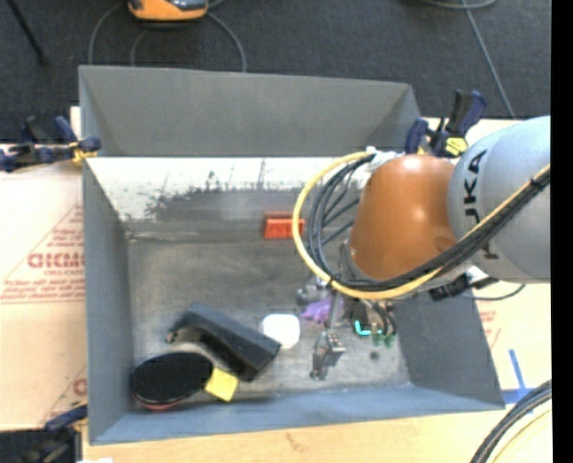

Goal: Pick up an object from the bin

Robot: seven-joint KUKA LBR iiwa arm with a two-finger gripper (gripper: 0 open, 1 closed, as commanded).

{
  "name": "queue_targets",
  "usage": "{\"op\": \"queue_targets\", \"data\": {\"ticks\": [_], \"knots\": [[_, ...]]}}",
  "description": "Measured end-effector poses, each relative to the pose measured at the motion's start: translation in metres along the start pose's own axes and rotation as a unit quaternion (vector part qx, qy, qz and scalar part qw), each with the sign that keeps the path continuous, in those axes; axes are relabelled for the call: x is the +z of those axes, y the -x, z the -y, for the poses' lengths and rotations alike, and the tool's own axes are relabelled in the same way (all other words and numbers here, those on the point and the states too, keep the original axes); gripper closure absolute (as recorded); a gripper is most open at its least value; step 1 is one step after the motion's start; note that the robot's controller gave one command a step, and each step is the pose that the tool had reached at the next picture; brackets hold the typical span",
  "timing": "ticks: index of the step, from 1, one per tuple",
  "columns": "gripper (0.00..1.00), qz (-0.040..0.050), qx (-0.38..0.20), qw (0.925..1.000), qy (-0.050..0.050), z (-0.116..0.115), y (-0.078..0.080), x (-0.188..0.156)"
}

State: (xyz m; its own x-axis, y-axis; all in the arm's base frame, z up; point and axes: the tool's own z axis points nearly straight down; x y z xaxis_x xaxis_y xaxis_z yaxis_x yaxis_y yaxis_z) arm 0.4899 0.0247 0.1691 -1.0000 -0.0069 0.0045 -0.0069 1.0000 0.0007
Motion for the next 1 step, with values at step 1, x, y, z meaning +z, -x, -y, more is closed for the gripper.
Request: {"op": "queue_targets", "data": {"ticks": [1], "knots": [[0.0, 0.0036, 0.0, 1.0, 0.0, 0.0, 0.0018, -0.0031]]}}
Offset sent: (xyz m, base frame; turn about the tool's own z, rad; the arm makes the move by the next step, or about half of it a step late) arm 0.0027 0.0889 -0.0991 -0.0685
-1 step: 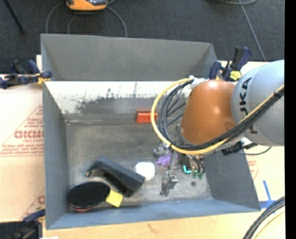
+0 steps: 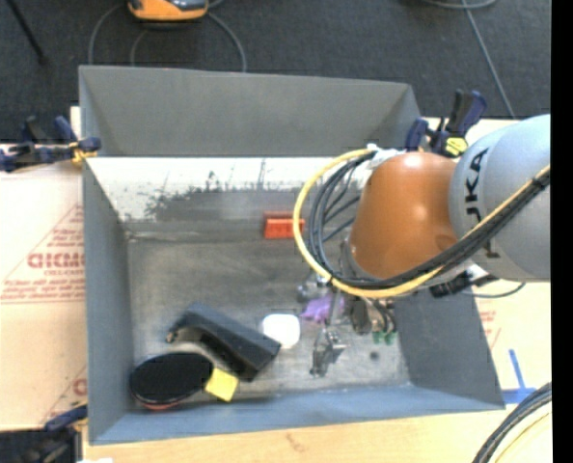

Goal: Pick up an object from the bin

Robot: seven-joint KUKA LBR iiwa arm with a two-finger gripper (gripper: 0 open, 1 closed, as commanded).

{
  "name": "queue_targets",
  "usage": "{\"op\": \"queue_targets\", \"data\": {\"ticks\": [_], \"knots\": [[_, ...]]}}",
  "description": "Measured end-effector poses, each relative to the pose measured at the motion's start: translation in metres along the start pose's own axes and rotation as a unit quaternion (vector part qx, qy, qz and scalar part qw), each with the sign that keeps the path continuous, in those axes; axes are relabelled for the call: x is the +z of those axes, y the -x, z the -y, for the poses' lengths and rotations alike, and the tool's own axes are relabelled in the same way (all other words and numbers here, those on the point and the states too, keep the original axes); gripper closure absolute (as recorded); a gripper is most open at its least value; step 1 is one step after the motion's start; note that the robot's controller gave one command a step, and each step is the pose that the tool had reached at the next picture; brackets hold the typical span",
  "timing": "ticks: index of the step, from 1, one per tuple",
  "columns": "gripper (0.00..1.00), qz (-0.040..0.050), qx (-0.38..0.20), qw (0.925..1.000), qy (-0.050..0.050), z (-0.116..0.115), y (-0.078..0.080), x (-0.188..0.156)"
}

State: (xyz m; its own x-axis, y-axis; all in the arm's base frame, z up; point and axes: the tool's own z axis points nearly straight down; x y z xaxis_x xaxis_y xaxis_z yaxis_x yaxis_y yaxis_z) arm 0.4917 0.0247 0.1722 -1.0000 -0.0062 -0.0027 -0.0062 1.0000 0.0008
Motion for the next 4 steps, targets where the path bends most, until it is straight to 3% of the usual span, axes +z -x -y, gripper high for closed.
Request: {"op": "queue_targets", "data": {"ticks": [1, 2, 3, 4], "knots": [[0.0, 0.0029, -0.022, 0.9998, 0.0, -0.06, 0.003, 0.068], [0.0, -0.0014, 0.035, 0.9994, -0.001, -0.09, -0.008, 0.073], [0.0, 0.0012, 0.024, 0.9997, 0.0, -0.093, -0.003, 0.051], [0.0, 0.0026, 0.095, 0.9955, 0.0, -0.105, 0.001, 0.085]]}}
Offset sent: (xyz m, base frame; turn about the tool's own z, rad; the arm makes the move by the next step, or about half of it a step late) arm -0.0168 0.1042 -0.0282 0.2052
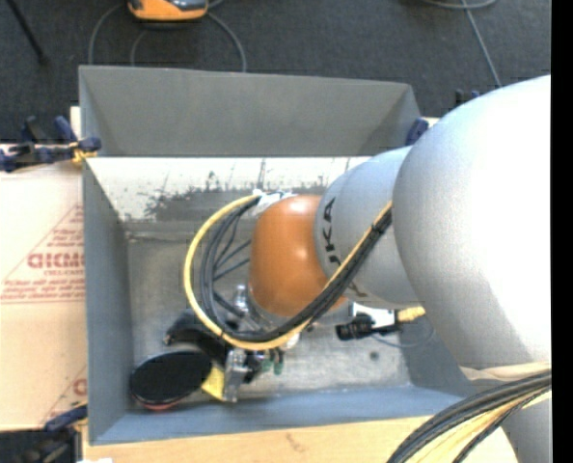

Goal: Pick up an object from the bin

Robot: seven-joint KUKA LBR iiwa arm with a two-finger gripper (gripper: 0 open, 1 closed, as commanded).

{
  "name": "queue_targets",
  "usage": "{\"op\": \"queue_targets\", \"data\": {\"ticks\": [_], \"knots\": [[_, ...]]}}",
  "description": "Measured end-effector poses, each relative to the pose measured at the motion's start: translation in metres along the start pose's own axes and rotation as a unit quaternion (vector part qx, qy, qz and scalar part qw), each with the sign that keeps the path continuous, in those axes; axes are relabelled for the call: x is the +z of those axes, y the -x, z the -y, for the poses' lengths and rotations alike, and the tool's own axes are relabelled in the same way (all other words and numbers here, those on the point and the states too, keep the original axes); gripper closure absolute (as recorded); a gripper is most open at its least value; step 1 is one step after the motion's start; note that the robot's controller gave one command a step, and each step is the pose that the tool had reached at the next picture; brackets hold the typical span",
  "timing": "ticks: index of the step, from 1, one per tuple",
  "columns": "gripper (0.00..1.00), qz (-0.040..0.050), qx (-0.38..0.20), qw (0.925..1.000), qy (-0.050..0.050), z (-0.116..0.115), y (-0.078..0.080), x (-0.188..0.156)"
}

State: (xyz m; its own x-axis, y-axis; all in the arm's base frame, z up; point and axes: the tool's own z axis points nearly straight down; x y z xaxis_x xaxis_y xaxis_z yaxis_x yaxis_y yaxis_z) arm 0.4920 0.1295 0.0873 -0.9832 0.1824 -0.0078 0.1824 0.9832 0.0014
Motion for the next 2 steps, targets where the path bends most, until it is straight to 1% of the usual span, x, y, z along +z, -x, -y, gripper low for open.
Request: {"op": "queue_targets", "data": {"ticks": [1, 2], "knots": [[1.0, -0.0013, -0.031, 0.9995, -0.002, -0.0036, 0.0039, 0.0056], [1.0, -0.0013, -0.031, 0.9995, -0.002, -0.0036, 0.004, 0.0056]]}}
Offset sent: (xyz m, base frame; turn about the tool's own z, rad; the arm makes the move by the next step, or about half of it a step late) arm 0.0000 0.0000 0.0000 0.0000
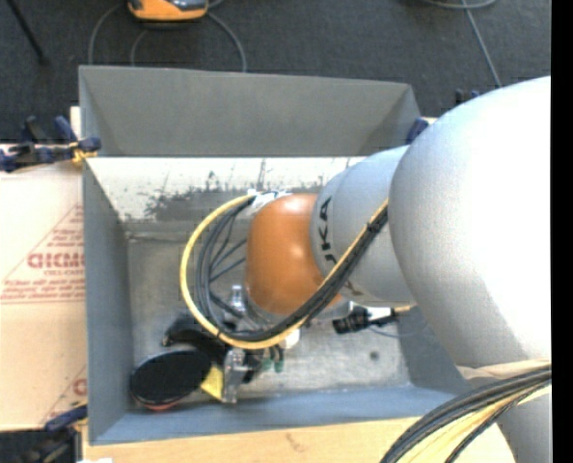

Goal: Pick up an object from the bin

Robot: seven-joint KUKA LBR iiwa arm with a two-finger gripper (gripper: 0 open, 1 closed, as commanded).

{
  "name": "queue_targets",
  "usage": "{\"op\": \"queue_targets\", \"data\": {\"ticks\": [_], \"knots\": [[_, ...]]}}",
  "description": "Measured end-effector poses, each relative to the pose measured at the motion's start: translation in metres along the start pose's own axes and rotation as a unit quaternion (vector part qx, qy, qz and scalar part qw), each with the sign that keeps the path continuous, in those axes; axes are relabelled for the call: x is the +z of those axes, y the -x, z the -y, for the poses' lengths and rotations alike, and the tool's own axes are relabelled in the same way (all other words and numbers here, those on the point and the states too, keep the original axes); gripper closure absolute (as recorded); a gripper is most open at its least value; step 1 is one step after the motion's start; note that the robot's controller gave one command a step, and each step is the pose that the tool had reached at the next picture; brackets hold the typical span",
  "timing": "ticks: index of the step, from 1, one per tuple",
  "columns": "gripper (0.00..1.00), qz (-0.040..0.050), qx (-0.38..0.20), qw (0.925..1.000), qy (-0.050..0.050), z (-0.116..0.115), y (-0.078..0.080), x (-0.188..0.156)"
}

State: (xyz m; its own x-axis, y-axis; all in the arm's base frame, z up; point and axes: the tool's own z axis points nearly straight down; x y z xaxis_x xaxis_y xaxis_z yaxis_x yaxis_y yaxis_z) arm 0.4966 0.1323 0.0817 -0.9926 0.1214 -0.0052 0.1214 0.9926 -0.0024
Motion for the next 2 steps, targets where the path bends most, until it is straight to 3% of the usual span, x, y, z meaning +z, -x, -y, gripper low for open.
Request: {"op": "queue_targets", "data": {"ticks": [1, 2], "knots": [[1.0, -0.0008, 0.0, 1.0, 0.0, 0.0004, -0.0003, -0.0025], [1.0, 0.0056, 0.002, 1.0, 0.003, 0.0, 0.0038, -0.0082]]}}
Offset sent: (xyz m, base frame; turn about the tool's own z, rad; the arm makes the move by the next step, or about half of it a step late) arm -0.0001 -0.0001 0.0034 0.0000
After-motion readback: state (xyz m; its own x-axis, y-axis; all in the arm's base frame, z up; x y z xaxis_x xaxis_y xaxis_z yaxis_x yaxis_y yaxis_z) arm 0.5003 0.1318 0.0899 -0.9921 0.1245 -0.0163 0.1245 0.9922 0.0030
